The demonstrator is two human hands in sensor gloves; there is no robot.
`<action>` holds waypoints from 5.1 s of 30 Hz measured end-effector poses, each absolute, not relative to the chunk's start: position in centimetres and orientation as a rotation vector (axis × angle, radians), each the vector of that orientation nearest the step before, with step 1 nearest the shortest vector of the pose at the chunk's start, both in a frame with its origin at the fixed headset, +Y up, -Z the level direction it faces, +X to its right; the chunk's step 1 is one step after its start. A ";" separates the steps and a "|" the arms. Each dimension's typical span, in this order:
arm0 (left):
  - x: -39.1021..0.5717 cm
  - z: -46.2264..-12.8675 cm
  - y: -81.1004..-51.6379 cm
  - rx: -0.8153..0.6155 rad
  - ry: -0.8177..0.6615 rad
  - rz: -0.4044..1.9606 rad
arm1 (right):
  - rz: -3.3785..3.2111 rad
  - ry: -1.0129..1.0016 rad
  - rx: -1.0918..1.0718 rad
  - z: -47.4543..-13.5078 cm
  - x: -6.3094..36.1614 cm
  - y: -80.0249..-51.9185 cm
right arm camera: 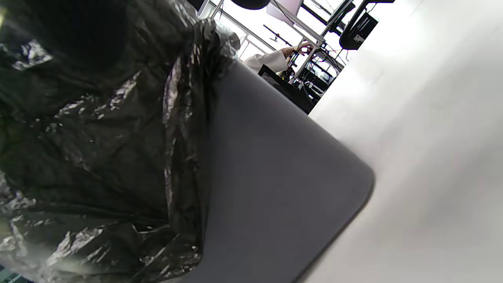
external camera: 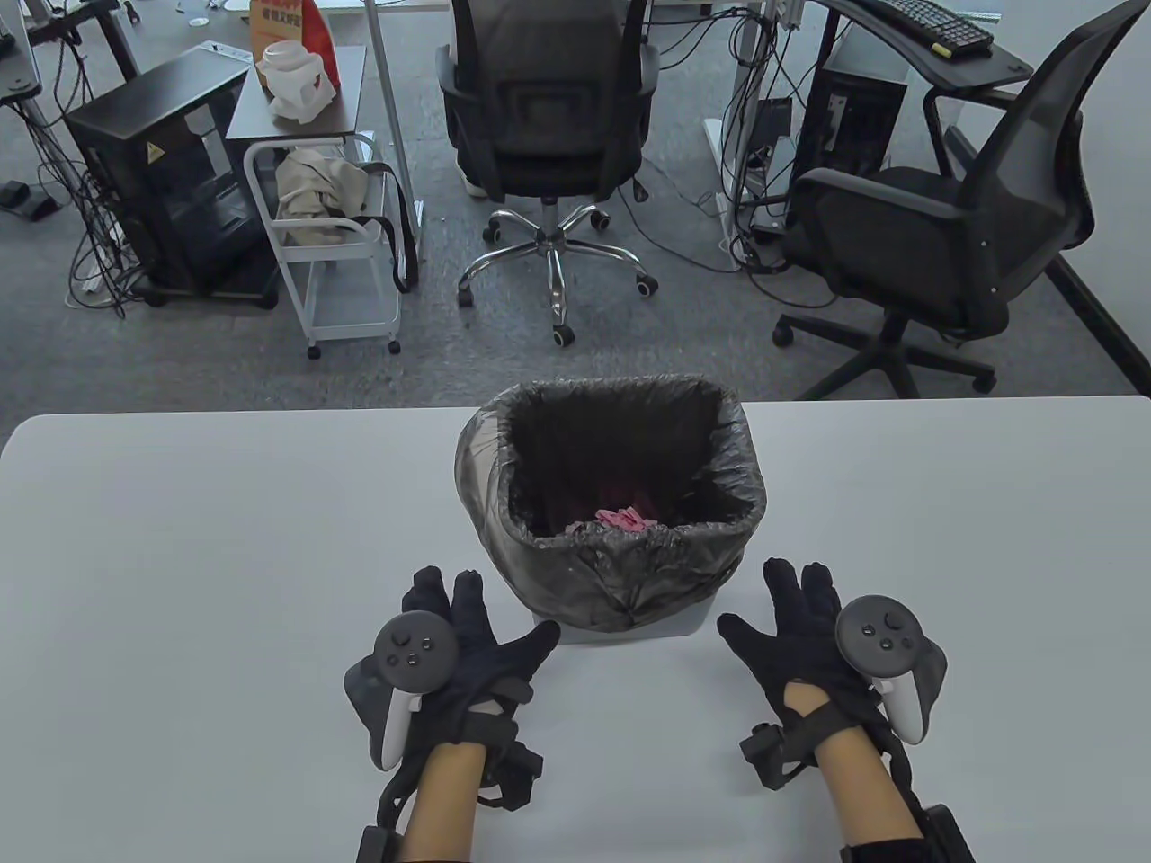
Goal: Twist garbage bag top to tighten it
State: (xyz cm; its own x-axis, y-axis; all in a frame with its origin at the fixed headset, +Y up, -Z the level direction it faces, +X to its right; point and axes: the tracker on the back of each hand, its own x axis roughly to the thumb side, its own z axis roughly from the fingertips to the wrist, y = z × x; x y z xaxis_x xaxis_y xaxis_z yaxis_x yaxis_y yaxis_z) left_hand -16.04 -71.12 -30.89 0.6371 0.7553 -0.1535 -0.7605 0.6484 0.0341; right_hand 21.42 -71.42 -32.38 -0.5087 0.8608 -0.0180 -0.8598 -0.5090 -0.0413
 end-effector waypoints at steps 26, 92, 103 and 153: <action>-16.2 -30.9 -72.1 0.217 0.155 1.023 | 1.991 -0.456 -0.243 -32.6 21.0 -71.2; -19.5 -38.9 -64.7 0.180 0.148 1.213 | 2.239 -0.479 -0.050 -38.9 23.2 -60.5; -26.0 -39.3 -63.2 0.229 0.202 1.307 | 1.964 -0.462 -0.184 -41.6 29.0 -61.0; -20.6 -44.6 -58.4 -0.008 0.014 1.389 | 1.651 -0.142 0.129 -45.7 26.2 -56.5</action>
